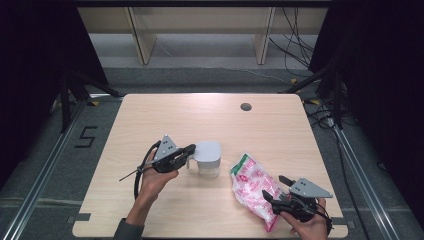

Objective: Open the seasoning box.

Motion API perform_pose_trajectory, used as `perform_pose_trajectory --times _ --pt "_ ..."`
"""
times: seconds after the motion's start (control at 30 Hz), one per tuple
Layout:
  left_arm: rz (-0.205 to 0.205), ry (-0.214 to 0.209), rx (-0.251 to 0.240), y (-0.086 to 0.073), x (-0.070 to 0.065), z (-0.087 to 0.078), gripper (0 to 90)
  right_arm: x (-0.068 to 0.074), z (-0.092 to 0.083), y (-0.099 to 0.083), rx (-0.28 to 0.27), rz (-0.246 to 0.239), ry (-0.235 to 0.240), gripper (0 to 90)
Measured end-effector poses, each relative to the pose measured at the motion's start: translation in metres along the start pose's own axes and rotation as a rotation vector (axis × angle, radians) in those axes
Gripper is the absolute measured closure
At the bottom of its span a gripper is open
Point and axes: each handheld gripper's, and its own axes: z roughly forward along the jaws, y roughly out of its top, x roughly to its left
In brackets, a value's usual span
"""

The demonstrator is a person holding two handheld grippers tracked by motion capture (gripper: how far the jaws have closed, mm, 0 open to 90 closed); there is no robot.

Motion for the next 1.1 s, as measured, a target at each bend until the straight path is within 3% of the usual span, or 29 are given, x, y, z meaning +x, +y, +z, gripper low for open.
perform_pose_trajectory --times 0.03,0.07,0.13,0.2,0.27,0.3,0.33,0.4,0.43,0.53,0.67,0.77,0.83,0.87,0.9,1.1 --pt "-0.012 -0.003 -0.006 -0.001 0.0 0.0 88.2 0.0 0.0 0.001 0.0 -0.009 0.006 24.3" --pt "-0.021 -0.007 -0.007 -0.001 0.0 0.0 88.3 0.003 0.0 0.002 0.002 0.016 -0.008 24.4" --pt "-0.019 -0.004 -0.004 -0.001 0.0 0.0 88.3 0.002 0.004 0.006 -0.019 -0.016 0.025 24.5" --pt "0.006 -0.003 0.004 0.0 0.001 -0.001 88.5 0.005 0.006 0.009 -0.026 -0.016 0.011 24.2" --pt "-0.004 0.0 -0.003 -0.001 0.0 -0.001 88.6 0.009 0.01 0.014 -0.044 -0.011 0.024 23.3" --pt "0.006 -0.002 -0.005 -0.001 0.0 -0.001 88.6 0.008 0.012 0.017 -0.065 -0.036 0.035 25.4" --pt "0.003 -0.007 -0.005 -0.001 0.0 -0.001 88.6 0.012 0.013 0.02 -0.053 -0.029 0.043 28.1" --pt "0.016 -0.012 -0.002 -0.002 0.002 -0.001 88.6 0.015 0.018 0.026 -0.066 -0.082 0.041 32.8" --pt "0.016 -0.011 0.002 -0.002 0.002 -0.002 88.6 0.019 0.02 0.03 -0.041 -0.069 0.066 38.3" --pt "0.002 -0.009 -0.007 -0.002 0.001 -0.001 88.6 0.022 0.03 0.038 -0.034 -0.109 0.084 51.4" --pt "0.011 -0.009 0.001 -0.002 0.002 -0.003 88.6 0.024 0.043 0.051 -0.035 -0.149 0.093 60.1" --pt "-0.03 -0.023 -0.023 -0.003 0.002 -0.001 88.6 0.024 0.053 0.06 -0.026 -0.157 0.106 68.0" --pt "-0.03 -0.025 -0.027 -0.004 0.003 -0.002 88.6 0.024 0.057 0.064 -0.036 -0.164 0.105 72.1" --pt "-0.038 -0.021 -0.021 -0.004 0.003 -0.002 88.6 0.025 0.06 0.066 -0.029 -0.14 0.105 73.2" --pt "-0.023 -0.019 -0.018 -0.003 0.003 -0.002 88.5 0.023 0.063 0.068 -0.03 -0.141 0.111 75.8" --pt "-0.022 -0.015 -0.019 -0.003 0.002 -0.002 88.5 0.017 0.083 0.079 -0.044 -0.146 0.12 84.6"
